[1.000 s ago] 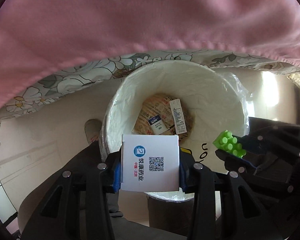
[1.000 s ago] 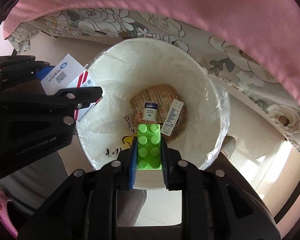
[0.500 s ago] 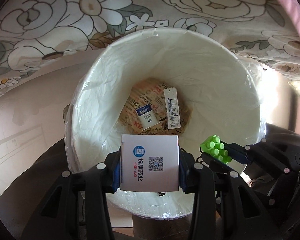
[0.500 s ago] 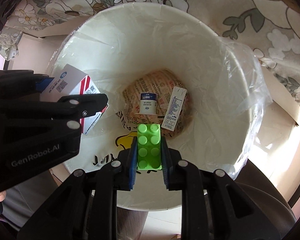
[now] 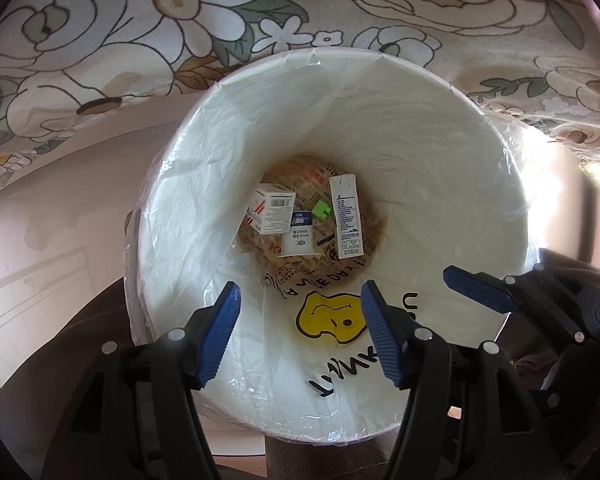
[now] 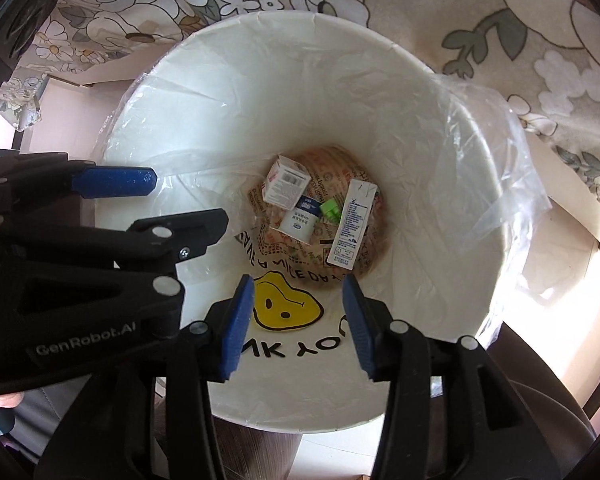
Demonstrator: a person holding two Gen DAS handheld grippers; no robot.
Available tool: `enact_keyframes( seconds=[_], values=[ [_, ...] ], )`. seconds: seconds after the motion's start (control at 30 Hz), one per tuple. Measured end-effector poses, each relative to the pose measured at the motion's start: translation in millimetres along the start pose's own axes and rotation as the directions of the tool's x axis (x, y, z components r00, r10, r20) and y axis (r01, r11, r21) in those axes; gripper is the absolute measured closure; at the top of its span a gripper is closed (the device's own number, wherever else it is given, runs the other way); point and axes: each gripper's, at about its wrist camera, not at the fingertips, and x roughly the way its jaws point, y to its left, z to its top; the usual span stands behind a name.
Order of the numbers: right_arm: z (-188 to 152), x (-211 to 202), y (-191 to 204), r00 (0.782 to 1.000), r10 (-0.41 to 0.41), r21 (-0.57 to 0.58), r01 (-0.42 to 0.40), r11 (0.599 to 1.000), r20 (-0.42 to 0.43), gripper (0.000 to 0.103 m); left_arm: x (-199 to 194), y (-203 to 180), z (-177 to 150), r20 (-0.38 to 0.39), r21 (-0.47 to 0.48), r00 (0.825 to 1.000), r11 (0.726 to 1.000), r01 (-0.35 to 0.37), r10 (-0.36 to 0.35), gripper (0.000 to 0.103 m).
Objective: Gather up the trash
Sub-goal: 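Open the left tool over the bin while the right tool releases the Lego brick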
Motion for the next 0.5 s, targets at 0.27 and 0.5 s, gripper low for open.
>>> enact_keyframes(
  seconds=[0.27, 0.5],
  values=[
    [-8.0, -13.5, 2.5, 1.000, -0.014, 0.002, 0.014, 1.000, 0.018, 0.056, -10.8, 2.8, -10.3, 0.029, 0.008, 0.999, 1.000, -0.022, 0.021, 0.038],
    [-20.1, -27.8, 13.1, 0.998, -0.052, -0.029, 0.053, 0.998, 0.019, 0.056, -42.1, 6.6, -27.4, 0.073, 0.013, 0.996, 0.999, -0.048, 0.047, 0.038]
  ],
)
